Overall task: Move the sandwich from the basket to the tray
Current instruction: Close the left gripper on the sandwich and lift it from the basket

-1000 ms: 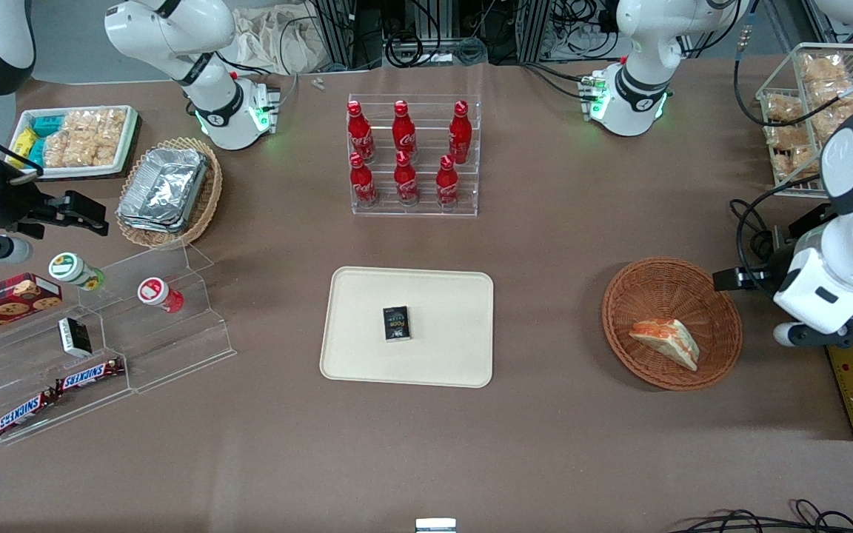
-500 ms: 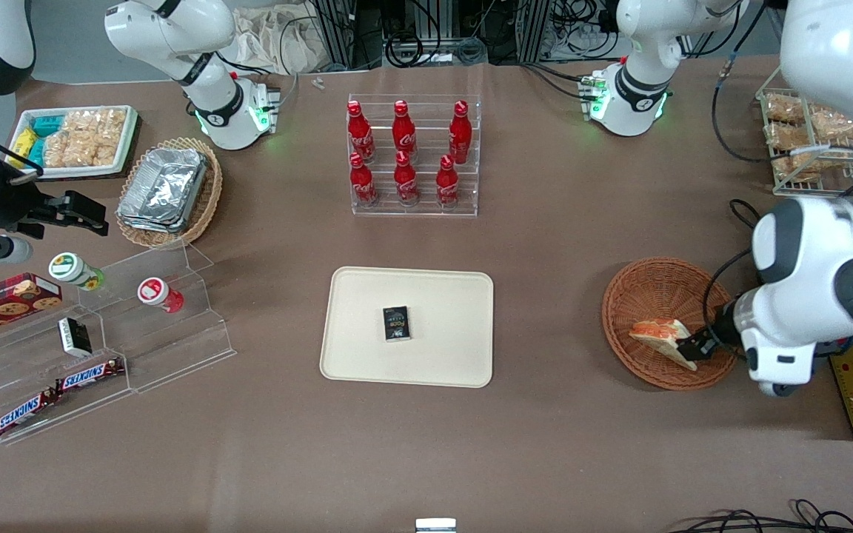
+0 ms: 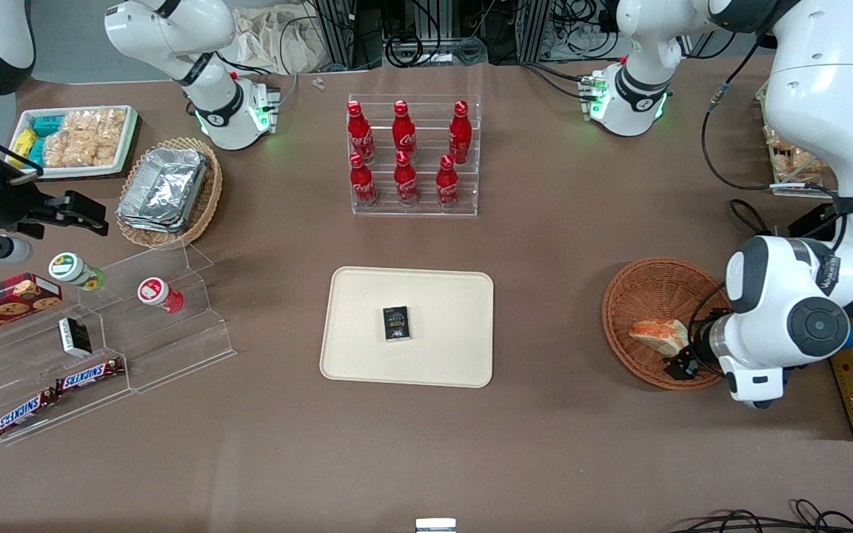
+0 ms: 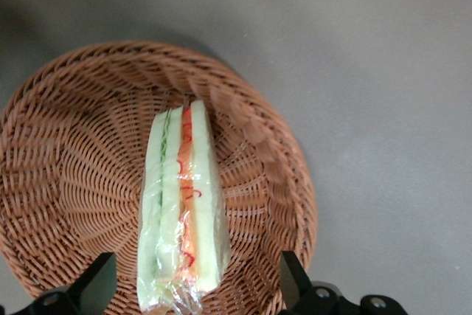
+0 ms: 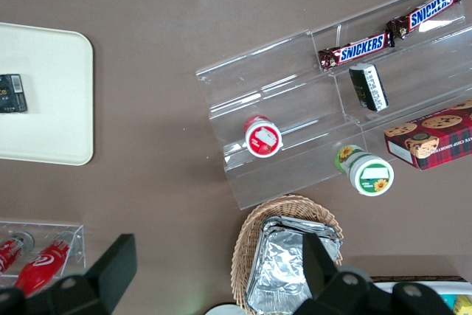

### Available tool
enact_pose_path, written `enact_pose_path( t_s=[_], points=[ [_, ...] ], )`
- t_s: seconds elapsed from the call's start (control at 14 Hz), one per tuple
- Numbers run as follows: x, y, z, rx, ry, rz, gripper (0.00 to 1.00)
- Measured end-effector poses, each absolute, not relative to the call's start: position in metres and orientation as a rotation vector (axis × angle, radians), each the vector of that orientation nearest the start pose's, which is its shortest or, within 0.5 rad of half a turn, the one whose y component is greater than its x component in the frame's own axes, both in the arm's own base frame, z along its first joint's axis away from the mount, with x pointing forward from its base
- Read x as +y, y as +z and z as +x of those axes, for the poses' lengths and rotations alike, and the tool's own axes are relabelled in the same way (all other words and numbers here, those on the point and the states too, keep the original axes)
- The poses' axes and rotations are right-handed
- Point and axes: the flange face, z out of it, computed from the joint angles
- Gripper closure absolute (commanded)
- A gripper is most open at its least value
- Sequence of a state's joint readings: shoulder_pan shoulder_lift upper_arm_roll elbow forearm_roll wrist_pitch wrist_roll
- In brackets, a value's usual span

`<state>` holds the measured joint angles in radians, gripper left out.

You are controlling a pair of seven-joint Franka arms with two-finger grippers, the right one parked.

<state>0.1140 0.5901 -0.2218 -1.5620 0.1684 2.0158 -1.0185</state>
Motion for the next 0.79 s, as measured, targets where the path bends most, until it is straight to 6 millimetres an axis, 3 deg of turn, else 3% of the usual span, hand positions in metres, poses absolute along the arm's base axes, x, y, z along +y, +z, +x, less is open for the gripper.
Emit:
enact_pose_path(
  t_s=[0.71,0.79],
  points=[
    [-0.045,0.246,0.663,-1.284,0.212,-2.718,0.02],
    [-0.043,0.243,0.663,-1.261,0.193,-2.708,0.1]
  ],
)
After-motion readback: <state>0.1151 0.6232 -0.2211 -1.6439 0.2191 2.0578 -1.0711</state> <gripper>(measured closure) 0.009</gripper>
